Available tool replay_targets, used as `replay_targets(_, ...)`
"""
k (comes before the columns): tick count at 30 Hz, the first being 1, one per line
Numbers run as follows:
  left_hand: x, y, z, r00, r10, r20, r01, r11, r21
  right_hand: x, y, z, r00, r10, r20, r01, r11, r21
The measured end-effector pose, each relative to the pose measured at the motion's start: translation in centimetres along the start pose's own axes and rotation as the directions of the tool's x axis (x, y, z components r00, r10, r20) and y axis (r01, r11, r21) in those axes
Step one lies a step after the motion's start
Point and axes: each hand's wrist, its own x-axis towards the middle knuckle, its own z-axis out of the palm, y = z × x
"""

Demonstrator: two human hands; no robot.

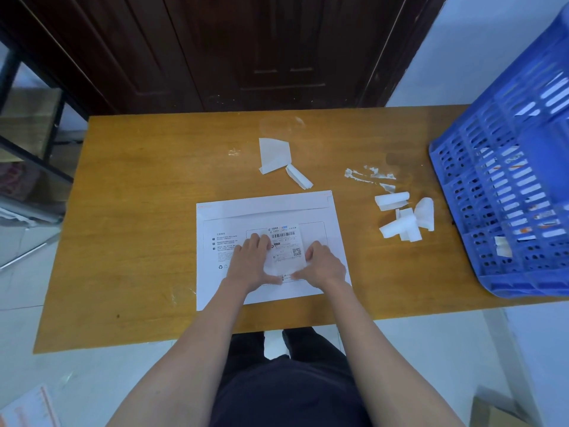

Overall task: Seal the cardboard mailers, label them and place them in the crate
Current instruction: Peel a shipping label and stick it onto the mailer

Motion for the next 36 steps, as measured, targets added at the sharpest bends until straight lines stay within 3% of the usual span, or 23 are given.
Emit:
replay_targets(11, -0.5, -0.2, -0.3, 0.971, -0.239, -0.002, 0.235, 0.954, 0.187, 0.6, 0.8, -1.3, 0.998, 0.028, 0.059, -0.030, 0.999, 0.038)
replay_targets(18, -0.5, -0.9, -0.7, 0.978, -0.206, 0.033, 0.206, 0.978, -0.005, 1.7, 1.4, -1.3, 0.998, 0.037, 0.049, -0.043, 0.992, 0.118)
replay_targets(23, -0.6, -1.0, -0.8, 0.979, -0.202, 0.024, 0.203, 0.976, -0.080, 1.8, 1.0, -1.3, 0.990, 0.136, 0.025, -0.135, 0.912, 0.386)
replay_targets(26, -0.7, -0.5, -1.1, 0.977, -0.212, -0.021, 0.208, 0.971, -0.119, 2.0, 0.0, -0.9, 0.979, 0.202, -0.028, -0.186, 0.943, 0.276)
replay_targets(30, -1.2, 0.7, -0.7, 0.996, -0.055, -0.075, 0.045, 0.990, -0.132, 2.0, -0.6, 0.0, 0.964, 0.216, -0.158, -0.206, 0.975, 0.077)
replay_targets(34, -1.6, 1.9, 0.6, 0.999, 0.023, -0.042, -0.030, 0.981, -0.191, 2.0, -0.5, 0.5, 0.957, 0.184, -0.226, -0.181, 0.983, 0.032)
replay_targets(36, -1.7, 2.1, 1.0, 0.998, -0.002, -0.062, -0.012, 0.976, -0.219, 2.0, -0.2, 0.6, 0.943, 0.209, -0.259, -0.184, 0.976, 0.118)
